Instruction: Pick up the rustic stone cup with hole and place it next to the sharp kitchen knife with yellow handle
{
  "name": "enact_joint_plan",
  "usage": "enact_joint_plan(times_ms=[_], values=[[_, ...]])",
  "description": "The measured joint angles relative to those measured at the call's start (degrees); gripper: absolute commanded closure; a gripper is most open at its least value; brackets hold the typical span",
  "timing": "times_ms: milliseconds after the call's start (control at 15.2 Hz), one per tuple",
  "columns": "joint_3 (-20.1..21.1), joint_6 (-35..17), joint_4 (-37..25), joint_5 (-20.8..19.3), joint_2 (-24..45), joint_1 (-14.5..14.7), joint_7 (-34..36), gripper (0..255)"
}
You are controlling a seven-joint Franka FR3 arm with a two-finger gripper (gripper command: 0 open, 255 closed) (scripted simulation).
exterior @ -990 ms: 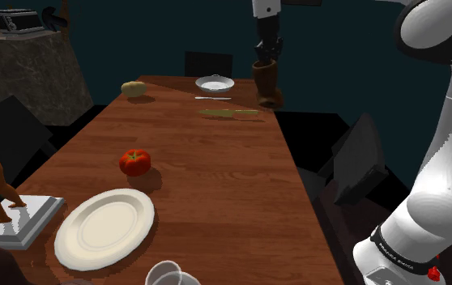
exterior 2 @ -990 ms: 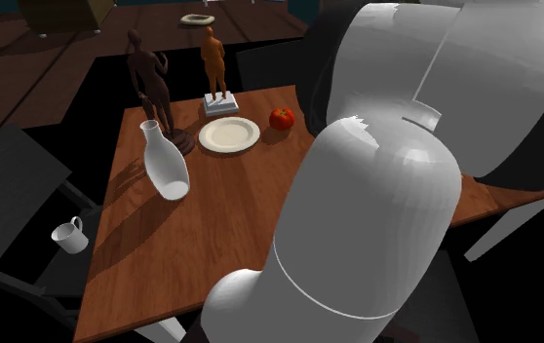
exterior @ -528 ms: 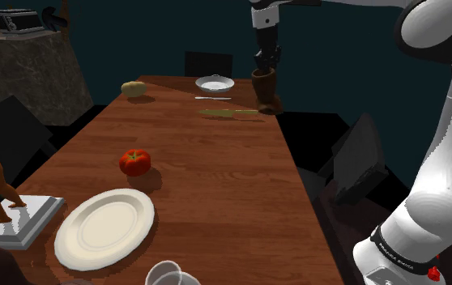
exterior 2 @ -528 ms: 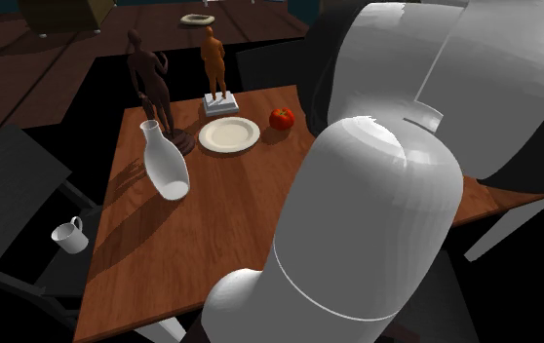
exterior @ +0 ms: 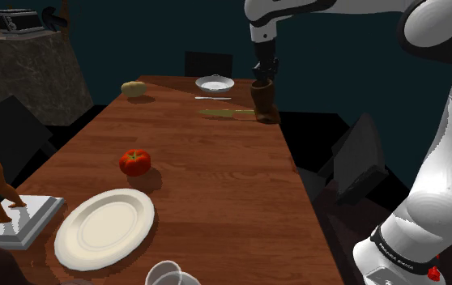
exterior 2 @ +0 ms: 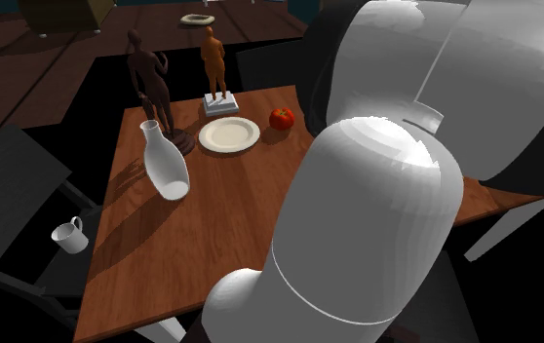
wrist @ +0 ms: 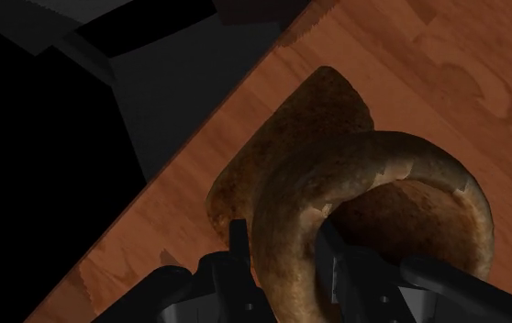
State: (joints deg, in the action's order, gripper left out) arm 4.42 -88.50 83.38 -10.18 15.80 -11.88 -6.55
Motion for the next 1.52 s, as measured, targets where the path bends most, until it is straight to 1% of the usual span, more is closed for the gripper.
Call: enact_joint_plan(times_ms=[858,1518], values=[[-0.08,-10.01,10.09,-0.15,0.03,-0.31,1.43,255],[-0.19,-16.65,14.72,-0.58,2.12,-0.39,2.51,255]])
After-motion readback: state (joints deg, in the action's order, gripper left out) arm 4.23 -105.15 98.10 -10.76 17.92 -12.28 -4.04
